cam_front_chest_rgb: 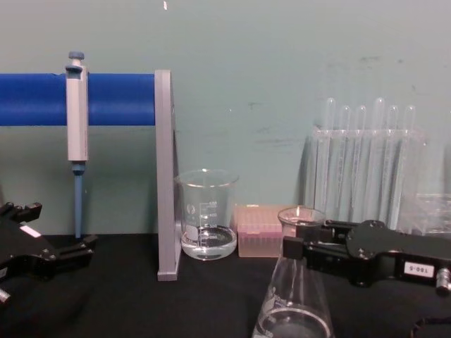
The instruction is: Grasp the erlenmeyer flask with one hand, shake it three times, then place it back.
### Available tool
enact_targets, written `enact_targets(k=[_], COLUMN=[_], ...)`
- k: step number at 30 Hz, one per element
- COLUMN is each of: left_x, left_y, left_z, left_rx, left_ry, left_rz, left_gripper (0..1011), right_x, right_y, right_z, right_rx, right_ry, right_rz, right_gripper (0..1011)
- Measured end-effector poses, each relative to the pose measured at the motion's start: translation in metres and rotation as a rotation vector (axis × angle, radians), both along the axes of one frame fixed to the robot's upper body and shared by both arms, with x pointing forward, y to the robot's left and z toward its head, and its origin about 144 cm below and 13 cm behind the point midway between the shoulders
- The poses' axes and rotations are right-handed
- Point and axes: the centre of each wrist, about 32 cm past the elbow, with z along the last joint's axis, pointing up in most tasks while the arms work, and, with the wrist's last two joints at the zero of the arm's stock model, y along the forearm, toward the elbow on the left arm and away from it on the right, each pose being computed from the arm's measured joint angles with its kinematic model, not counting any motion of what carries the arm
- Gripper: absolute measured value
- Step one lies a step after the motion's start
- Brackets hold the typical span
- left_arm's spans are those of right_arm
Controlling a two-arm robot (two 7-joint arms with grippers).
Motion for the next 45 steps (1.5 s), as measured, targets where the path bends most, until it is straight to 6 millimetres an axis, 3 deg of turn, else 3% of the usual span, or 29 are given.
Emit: enact_targets(k=[45], left_x=[0.0000], left_y=[0.0000], left_z=[0.0000], left_rx=[0.000], left_ry=[0.000], left_rz=[0.000], left_gripper=[1001], right_x=[0.0005], right_y=[0.0014], right_z=[-0.0010], right_rx=[-0.016], right_ry=[0.021], right_rz=[0.003], right_gripper=[448])
